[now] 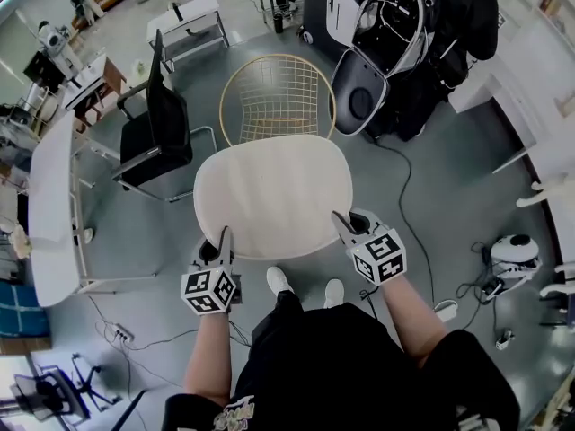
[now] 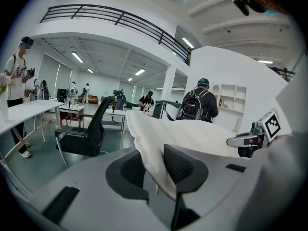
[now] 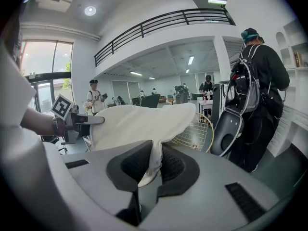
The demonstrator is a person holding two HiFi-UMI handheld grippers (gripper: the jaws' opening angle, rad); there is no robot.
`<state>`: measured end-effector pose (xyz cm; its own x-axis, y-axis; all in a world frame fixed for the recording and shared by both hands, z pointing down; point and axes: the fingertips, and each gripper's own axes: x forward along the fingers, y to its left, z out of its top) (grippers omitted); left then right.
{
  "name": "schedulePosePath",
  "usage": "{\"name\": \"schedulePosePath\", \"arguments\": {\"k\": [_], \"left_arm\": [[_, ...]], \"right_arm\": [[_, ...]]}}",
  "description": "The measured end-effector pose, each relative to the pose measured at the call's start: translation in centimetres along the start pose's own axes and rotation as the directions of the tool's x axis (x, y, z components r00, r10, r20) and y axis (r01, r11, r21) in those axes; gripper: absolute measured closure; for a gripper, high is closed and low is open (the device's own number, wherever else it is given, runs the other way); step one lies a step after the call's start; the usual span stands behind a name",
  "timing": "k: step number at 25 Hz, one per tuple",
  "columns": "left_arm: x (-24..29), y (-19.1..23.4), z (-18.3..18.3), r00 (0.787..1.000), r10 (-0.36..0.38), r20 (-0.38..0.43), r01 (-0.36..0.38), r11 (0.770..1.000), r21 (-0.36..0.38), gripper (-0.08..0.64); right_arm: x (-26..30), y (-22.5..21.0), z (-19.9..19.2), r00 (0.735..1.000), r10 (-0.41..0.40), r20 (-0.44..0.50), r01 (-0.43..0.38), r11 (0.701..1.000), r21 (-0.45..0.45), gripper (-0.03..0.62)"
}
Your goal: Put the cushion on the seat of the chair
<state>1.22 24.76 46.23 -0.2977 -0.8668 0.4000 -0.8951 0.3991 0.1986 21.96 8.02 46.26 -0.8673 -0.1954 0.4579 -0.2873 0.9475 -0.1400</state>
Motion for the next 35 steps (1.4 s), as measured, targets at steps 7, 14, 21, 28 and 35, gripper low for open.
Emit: {"name": "schedulePosePath", "arguments": {"k": [7, 14, 21, 28, 35], "left_arm": [[1.0, 4.4, 0.9, 1.0, -0.014, -0.014, 0.014, 1.0, -0.003, 0.451], [2.6, 8.6, 2.2, 0.999, -0.031, -0.025, 0.031, 1.0, 0.001, 0.451], [5.1, 12.7, 3.3, 0.998, -0.06, -0.033, 0.061, 0.998, 0.013, 0.451], [7.6, 12.9, 3.5, 0.995, -0.085, -0.047, 0.086, 0.996, 0.029, 0.451], [13.0, 13.4, 4.4, 0.993, -0.094, -0.078, 0.097, 0.995, 0.035, 0.451]], "right_arm": [[3.9, 1.9, 1.1, 1.0, -0.01, -0.017, 0.01, 1.0, 0.024, 0.549], [7.8, 3.5, 2.5, 0.999, -0.025, -0.021, 0.026, 0.999, 0.047, 0.549], [11.9, 4.4, 3.7, 0.998, -0.053, -0.024, 0.054, 0.997, 0.056, 0.549], [13.1, 3.0, 3.3, 0.997, -0.074, -0.031, 0.076, 0.994, 0.072, 0.549], [16.6, -0.9, 3.8, 0.996, -0.085, -0.038, 0.088, 0.991, 0.098, 0.549]]}}
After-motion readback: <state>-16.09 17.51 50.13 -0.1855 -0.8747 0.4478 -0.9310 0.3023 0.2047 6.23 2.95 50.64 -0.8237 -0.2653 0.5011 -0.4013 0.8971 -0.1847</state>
